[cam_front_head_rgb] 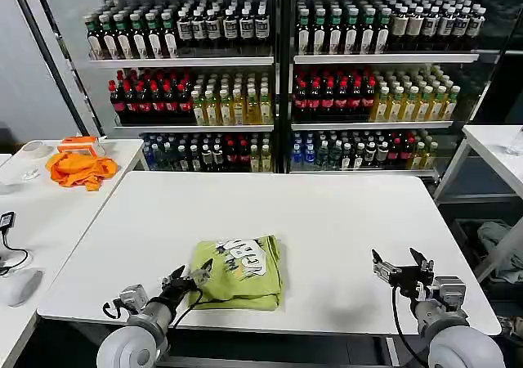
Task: Fold and organize the clothes.
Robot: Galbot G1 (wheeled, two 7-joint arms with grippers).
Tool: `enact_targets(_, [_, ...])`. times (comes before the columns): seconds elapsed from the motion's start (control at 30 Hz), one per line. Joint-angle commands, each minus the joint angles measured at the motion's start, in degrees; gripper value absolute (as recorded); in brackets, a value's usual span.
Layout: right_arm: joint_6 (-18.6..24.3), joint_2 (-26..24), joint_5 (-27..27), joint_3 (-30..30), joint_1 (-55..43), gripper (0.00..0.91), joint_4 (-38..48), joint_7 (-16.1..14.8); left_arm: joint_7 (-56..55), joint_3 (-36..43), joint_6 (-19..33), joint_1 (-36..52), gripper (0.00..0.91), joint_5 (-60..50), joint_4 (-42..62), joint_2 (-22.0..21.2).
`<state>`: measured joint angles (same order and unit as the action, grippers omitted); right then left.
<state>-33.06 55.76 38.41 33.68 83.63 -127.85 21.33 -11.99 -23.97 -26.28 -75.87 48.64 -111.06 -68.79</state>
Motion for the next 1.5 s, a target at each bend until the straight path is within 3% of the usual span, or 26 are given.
enact_targets(0.03, [0.0,-0.3,0.3,0.9,0.6,0.907,-0.3,0.0,1.7,-0.7,-3.0,1.1,0.907,5.3,3.4,0.1])
enact_targets(0.43, [0.0,-0.4,0.6,1.0,0.6,0.907,-0.5,0.2,4.0,-1.2,-3.0,2.6,0.907,13.3,4.8,-1.2])
enact_targets(0.5, [0.0,-0.5,0.6,1.1,0.7,0.907,-0.6,0.2,4.1,-1.3,-2.6,2.6,0.685,14.7,4.9,-1.3])
enact_targets(0.57, [0.0,-0.5,0.6,1.3,0.9,0.907,-0.7,0.2,4.1,-1.4,-2.2,2.6,0.242,15.5,4.9,-1.6])
enact_targets(0.6, [0.0,-0.5,0.7,1.4,0.9,0.907,-0.7,0.2,4.2,-1.5,-1.9,2.6,0.111,15.8,4.9,-1.7])
enact_targets(0.67, [0.0,-0.5,0.7,1.5,1.0,0.907,-0.8,0.3,4.4,-1.5,-1.6,2.7,0.03,16.2,5.0,-1.8])
enact_targets(1.5, [0.0,-0.5,0.9,1.8,1.2,0.907,-1.0,0.6,5.8,-4.8,-0.2,2.7,0.01,23.9,5.4,-4.7])
